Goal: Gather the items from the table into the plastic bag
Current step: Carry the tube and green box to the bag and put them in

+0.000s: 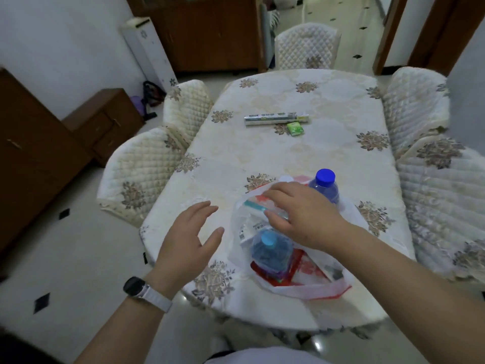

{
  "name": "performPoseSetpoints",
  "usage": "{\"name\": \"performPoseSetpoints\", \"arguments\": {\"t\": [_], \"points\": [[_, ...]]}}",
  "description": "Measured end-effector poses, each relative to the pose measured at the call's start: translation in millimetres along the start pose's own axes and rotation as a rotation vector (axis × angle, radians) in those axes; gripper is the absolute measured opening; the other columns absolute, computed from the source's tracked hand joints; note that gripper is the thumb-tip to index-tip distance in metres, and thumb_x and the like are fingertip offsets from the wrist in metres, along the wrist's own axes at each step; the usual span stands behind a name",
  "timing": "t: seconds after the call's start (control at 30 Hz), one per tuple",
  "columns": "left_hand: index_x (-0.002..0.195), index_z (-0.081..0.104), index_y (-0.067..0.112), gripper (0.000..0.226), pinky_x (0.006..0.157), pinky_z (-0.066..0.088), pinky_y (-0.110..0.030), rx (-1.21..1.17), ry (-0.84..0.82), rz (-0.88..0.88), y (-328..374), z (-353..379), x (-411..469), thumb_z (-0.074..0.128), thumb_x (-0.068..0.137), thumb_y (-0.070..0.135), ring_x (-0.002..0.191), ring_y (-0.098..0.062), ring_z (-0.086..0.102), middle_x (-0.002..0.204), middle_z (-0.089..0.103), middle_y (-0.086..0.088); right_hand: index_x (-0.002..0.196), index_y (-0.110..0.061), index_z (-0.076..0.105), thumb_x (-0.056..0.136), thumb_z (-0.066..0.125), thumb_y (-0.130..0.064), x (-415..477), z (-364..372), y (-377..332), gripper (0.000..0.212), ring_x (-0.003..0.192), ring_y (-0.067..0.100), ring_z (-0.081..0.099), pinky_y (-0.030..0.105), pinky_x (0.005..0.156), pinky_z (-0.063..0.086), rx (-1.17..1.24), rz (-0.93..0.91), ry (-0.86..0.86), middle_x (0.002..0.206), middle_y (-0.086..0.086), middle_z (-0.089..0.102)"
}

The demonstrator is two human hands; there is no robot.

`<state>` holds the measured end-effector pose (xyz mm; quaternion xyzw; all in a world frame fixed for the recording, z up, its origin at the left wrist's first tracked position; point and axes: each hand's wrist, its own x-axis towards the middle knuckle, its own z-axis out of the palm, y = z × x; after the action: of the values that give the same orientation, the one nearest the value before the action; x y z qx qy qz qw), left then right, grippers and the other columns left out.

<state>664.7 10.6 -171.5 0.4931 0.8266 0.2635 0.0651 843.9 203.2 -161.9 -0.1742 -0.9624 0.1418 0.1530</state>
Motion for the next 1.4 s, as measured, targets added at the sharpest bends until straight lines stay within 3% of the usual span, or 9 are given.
{"name": "performPoseSetpoints", "arguments": {"t": [0.23, 0.4, 0.67, 0.83, 1.17, 1.4], "points": [[0.129, 0.061, 0.016, 0.052, 0.103, 0.045, -0.040, 0.136, 0.134, 0.032, -67.5, -47.1, -24.0, 0.050, 0.089, 0.047, 0.124, -0.020, 0.052, 0.134, 0.058, -0.002, 0.117, -0.011, 0.062, 0.092, 0.041, -0.046, 56.0, 30.3, -84.6, 0.048, 0.096, 0.032, 0.060, 0.045, 0.078, 0.052, -0.126, -0.212, -0.059, 0.112, 0.009, 0.063], [0.126, 0.063, 0.012, 0.046, 0.095, 0.050, -0.048, 0.199, 0.177, 0.026, -166.2, -81.6, -50.2, 0.057, 0.090, 0.039, 0.119, -0.027, 0.056, 0.132, 0.060, -0.008, 0.119, -0.014, 0.062, 0.092, 0.040, -0.048, 106.9, 90.8, -164.9, 0.048, 0.101, 0.031, 0.060, 0.042, 0.078, 0.052, -0.177, -0.258, -0.154, 0.118, 0.008, 0.063], [0.123, 0.063, 0.015, 0.043, 0.095, 0.048, -0.045, 0.320, 0.208, -0.119, -326.4, -156.1, -104.9, 0.055, 0.088, 0.039, 0.117, -0.030, 0.057, 0.130, 0.059, -0.008, 0.116, -0.017, 0.061, 0.091, 0.041, -0.048, 196.3, 179.4, -308.2, 0.044, 0.101, 0.029, 0.059, 0.041, 0.081, 0.051, -0.248, -0.363, -0.257, 0.114, 0.005, 0.063], [0.120, 0.065, 0.015, 0.044, 0.093, 0.048, -0.043, 0.362, 0.273, -0.196, -387.9, -203.0, -130.8, 0.051, 0.086, 0.040, 0.113, -0.030, 0.059, 0.126, 0.062, -0.009, 0.120, -0.020, 0.058, 0.091, 0.039, -0.052, 242.9, 214.1, -380.9, 0.047, 0.104, 0.024, 0.058, 0.038, 0.084, 0.049, -0.257, -0.433, -0.286, 0.117, 0.000, 0.061], [0.124, 0.064, 0.016, 0.044, 0.097, 0.047, -0.045, 0.372, 0.320, -0.356, -481.5, -248.3, -125.4, 0.053, 0.089, 0.040, 0.118, -0.028, 0.056, 0.130, 0.060, -0.008, 0.117, -0.018, 0.062, 0.089, 0.036, -0.053, 345.4, 285.5, -440.4, 0.053, 0.103, 0.025, 0.061, 0.039, 0.082, 0.052, -0.176, -0.513, -0.284, 0.117, 0.000, 0.064], [0.124, 0.065, 0.013, 0.046, 0.095, 0.047, -0.045, 0.480, 0.272, -0.420, -575.6, -291.7, -60.9, 0.052, 0.089, 0.040, 0.116, -0.029, 0.058, 0.128, 0.061, -0.011, 0.114, -0.015, 0.063, 0.089, 0.037, -0.051, 469.9, 365.8, -454.4, 0.051, 0.100, 0.028, 0.061, 0.039, 0.080, 0.052, -0.073, -0.547, -0.282, 0.114, 0.003, 0.064]]}}
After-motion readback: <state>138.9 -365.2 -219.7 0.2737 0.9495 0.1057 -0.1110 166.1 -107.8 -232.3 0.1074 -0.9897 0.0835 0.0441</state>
